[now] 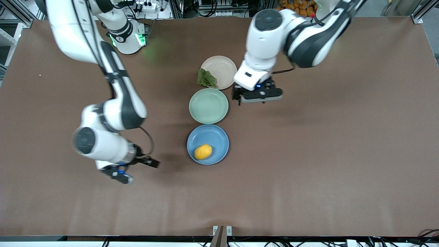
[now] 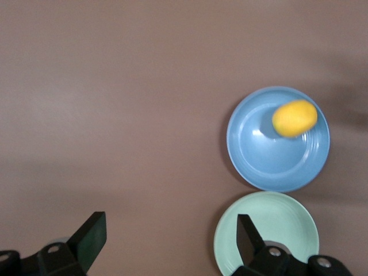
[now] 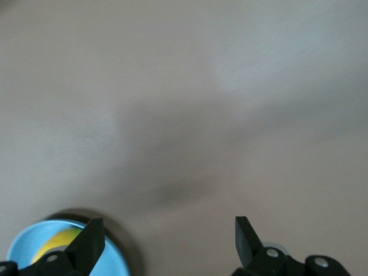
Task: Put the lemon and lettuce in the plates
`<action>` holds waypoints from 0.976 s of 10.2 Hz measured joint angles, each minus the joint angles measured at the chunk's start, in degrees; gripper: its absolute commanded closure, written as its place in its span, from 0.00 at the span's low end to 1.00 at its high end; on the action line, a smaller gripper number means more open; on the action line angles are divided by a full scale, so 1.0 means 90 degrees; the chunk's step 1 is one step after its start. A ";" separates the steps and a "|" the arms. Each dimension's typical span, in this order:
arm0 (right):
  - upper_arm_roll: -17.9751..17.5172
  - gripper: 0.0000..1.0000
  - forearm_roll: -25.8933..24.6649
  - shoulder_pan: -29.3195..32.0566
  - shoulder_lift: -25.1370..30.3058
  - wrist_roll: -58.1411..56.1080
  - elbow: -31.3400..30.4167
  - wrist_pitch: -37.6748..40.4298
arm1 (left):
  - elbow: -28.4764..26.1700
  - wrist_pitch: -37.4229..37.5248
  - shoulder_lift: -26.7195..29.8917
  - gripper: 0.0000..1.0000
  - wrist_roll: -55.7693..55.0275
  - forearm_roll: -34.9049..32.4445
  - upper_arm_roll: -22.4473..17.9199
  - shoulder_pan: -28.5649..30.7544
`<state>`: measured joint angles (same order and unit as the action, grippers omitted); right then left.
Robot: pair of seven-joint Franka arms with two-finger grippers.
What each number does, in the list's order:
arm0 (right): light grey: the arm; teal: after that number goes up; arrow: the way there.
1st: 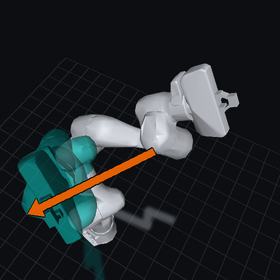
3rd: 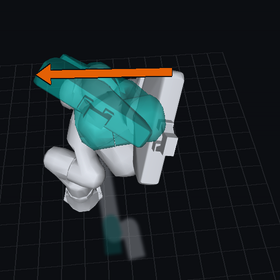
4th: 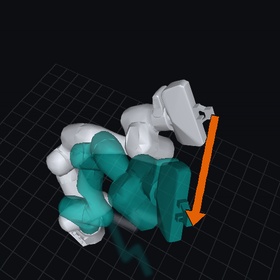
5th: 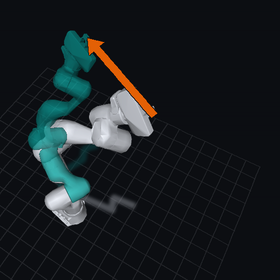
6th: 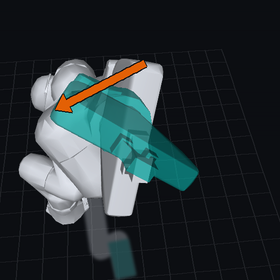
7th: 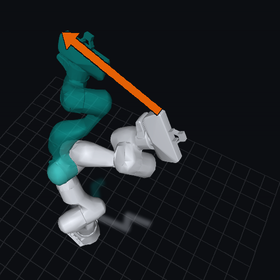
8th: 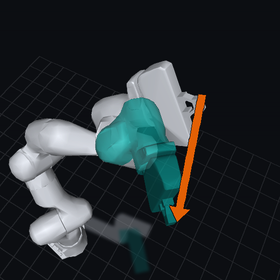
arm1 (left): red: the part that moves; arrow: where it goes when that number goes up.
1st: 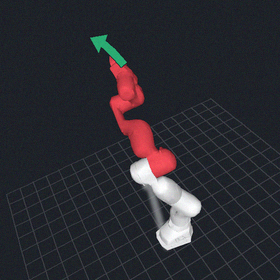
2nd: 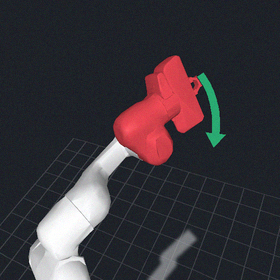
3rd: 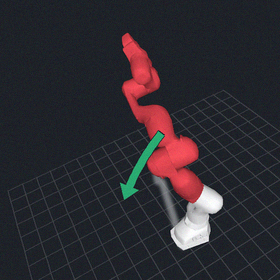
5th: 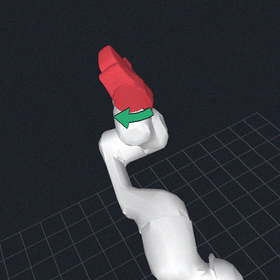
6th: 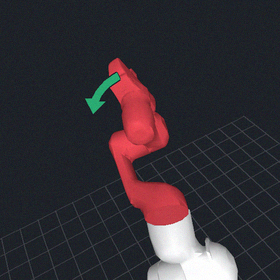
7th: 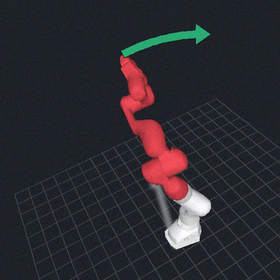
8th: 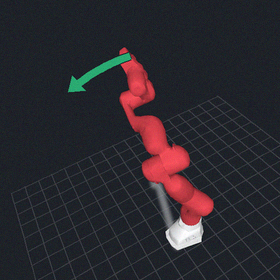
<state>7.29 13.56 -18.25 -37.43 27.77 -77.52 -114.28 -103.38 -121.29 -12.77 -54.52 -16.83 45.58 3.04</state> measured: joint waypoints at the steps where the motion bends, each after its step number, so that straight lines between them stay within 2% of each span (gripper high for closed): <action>1: 0.0206 0.00 -0.0002 0.0079 0.0214 -0.0563 -0.0001 0.0286 | 0.0000 0.0001 0.0319 0.00 0.0577 0.0412 -0.0399 0.0005; 3: 0.0434 0.00 -0.0007 0.0447 0.0619 -0.1734 -0.0002 0.0925 | 0.0015 0.0084 0.0848 0.00 0.1181 0.0876 -0.1152 -0.0114; 6: 0.0999 0.00 -0.0144 0.0907 0.1262 -0.3571 -0.0005 0.1716 | 0.0699 0.1350 0.1200 0.00 0.1891 0.0942 -0.2057 -0.0650; 8: 0.1098 0.00 -0.0920 0.1037 0.1707 -0.4315 -0.0011 0.1852 | 0.1284 0.2055 0.1258 0.00 0.2363 0.1201 -0.2725 -0.0919; 10: 0.1074 0.00 -0.1134 0.1026 0.2086 -0.4375 -0.0010 0.2034 | 0.1811 0.2734 0.1272 0.00 0.3130 0.1618 -0.3507 -0.1122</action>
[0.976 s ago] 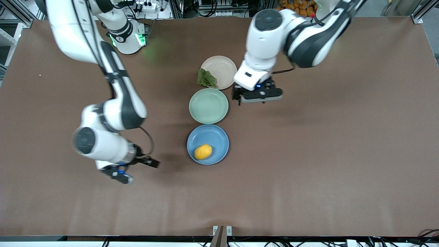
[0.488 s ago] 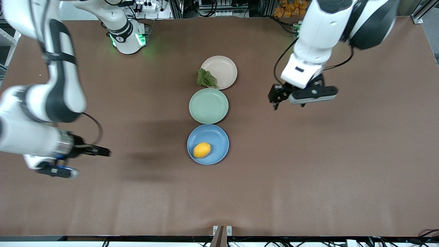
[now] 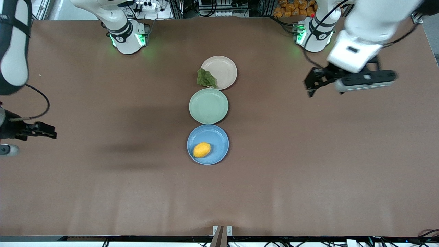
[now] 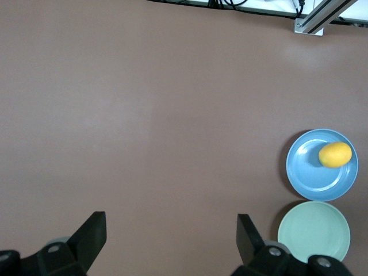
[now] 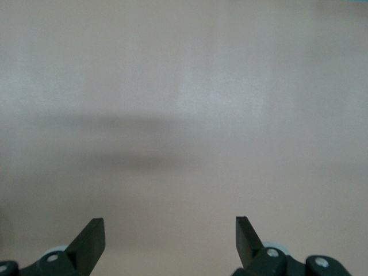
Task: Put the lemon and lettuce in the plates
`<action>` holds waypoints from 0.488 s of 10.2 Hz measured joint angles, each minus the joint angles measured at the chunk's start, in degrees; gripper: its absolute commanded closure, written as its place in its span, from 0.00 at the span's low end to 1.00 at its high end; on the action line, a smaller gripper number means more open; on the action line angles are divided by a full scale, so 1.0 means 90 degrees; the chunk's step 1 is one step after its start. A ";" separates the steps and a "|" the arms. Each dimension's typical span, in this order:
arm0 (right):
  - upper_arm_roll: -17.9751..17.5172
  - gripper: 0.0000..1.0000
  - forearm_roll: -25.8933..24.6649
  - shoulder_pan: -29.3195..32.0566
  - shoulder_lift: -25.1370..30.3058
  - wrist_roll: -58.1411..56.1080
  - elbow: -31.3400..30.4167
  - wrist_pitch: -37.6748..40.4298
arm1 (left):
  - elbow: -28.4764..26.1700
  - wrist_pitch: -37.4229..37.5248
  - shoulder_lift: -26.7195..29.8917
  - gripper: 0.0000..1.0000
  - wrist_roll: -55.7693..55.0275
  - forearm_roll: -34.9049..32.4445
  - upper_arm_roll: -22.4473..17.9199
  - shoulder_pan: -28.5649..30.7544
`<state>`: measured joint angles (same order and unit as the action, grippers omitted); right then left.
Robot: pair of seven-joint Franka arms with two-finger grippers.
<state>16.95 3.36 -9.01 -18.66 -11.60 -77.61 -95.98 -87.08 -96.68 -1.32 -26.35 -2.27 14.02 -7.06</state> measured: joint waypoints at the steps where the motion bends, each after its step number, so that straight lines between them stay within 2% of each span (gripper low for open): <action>1: -0.0007 0.00 -0.0034 0.0000 0.0168 0.0000 -0.0002 0.0104 | 0.0221 0.0292 0.0021 0.00 0.0436 0.0156 -0.0365 -0.0052; 3: -0.0007 0.00 -0.0060 0.0022 0.0423 0.0000 -0.0008 0.0263 | 0.0460 0.0727 0.0168 0.00 0.0913 0.0321 -0.0773 -0.0049; 5: -0.0081 0.00 -0.0070 0.0151 0.0640 0.0000 -0.0011 0.0350 | 0.0480 0.1041 0.0309 0.00 0.0958 0.0327 -0.0919 -0.0049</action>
<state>16.22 2.73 -7.65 -12.90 -11.61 -77.71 -92.82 -82.76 -87.31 1.46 -17.73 0.67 5.75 -7.50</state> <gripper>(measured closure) 0.000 0.000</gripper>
